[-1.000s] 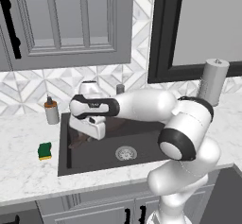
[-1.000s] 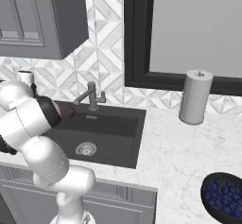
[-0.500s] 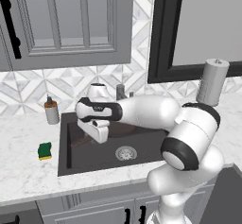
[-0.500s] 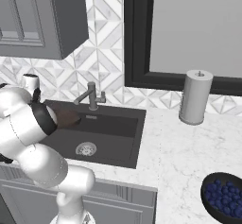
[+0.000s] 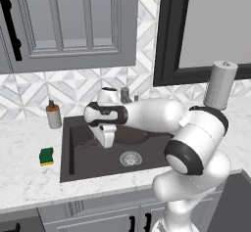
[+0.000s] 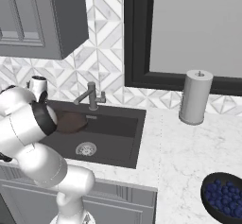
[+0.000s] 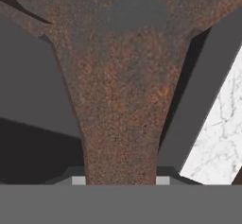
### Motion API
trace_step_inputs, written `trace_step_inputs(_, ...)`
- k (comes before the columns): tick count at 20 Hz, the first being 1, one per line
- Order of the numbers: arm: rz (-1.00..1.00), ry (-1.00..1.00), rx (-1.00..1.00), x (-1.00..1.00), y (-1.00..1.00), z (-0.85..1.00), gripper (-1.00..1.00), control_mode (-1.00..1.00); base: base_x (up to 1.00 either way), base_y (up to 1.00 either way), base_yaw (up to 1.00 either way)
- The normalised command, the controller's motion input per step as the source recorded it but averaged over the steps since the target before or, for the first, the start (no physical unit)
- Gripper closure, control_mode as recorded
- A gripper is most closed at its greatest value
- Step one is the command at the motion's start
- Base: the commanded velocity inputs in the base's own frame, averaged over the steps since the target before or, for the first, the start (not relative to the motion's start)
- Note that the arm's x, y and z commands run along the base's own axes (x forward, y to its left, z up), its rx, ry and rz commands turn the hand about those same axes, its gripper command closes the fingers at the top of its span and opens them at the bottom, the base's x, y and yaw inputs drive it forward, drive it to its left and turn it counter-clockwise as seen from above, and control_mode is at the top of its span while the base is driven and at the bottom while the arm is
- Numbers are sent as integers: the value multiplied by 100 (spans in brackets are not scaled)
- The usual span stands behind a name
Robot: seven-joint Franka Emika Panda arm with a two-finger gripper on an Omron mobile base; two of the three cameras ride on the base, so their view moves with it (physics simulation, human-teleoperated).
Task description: Pick the pan and sponge and place them into the sink. Then turn on the water.
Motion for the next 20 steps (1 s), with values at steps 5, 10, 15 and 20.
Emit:
trace_step_inputs(5, -10, 0, 0, 0, 0, -26, 100, -100, 0, 0, 0)
trace_step_inputs(10, -12, 0, 0, 14, -6, -29, 100, -100, 0, 0, 0)
trace_step_inputs(15, -10, 0, 0, 8, -23, -28, 100, -100, 0, 0, 0)
trace_step_inputs(20, -7, 0, 0, 7, -10, -35, 100, -100, 0, 0, 0)
